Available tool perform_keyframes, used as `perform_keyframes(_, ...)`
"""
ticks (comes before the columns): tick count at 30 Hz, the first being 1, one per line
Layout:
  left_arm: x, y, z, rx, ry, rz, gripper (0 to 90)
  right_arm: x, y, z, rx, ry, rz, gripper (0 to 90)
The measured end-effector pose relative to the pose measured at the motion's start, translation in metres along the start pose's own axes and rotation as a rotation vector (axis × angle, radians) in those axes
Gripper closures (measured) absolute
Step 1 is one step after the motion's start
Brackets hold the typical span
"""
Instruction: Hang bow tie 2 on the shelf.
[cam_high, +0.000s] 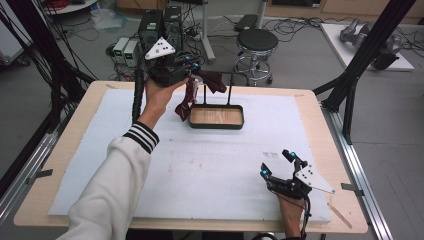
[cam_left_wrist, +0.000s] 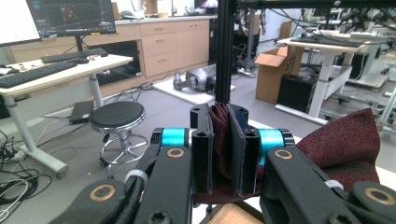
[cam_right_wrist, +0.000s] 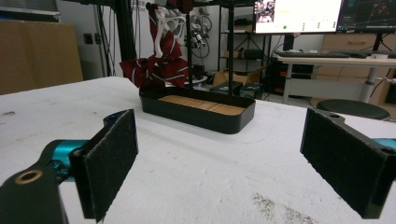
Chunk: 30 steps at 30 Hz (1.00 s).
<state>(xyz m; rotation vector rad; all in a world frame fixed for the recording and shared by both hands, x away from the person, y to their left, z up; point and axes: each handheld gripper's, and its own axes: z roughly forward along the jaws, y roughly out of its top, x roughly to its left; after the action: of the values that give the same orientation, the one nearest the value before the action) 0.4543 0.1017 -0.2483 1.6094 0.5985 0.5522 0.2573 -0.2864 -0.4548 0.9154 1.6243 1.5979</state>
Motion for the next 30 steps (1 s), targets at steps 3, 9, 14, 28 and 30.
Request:
perform_keyframes(3,0.002,-0.003,0.004,0.016,0.005,-0.003,80.5,0.000,0.000,0.000,-0.001,-0.002,0.001,10.4)
perform_keyframes(9,0.006,-0.010,0.012,0.053,0.009,-0.001,80.5,0.000,0.000,0.000,-0.002,-0.003,0.007,10.4)
perform_keyframes(14,0.006,-0.013,0.017,0.072,0.035,0.016,80.4,0.000,0.000,0.000,-0.002,-0.003,0.008,10.4)
perform_keyframes(28,-0.002,-0.025,0.021,0.151,0.138,0.064,80.5,0.000,0.000,0.000,0.000,-0.002,0.009,10.4)
perform_keyframes(30,-0.004,-0.028,0.021,0.168,0.154,0.070,80.5,0.000,0.000,0.000,0.000,-0.002,0.010,10.4)
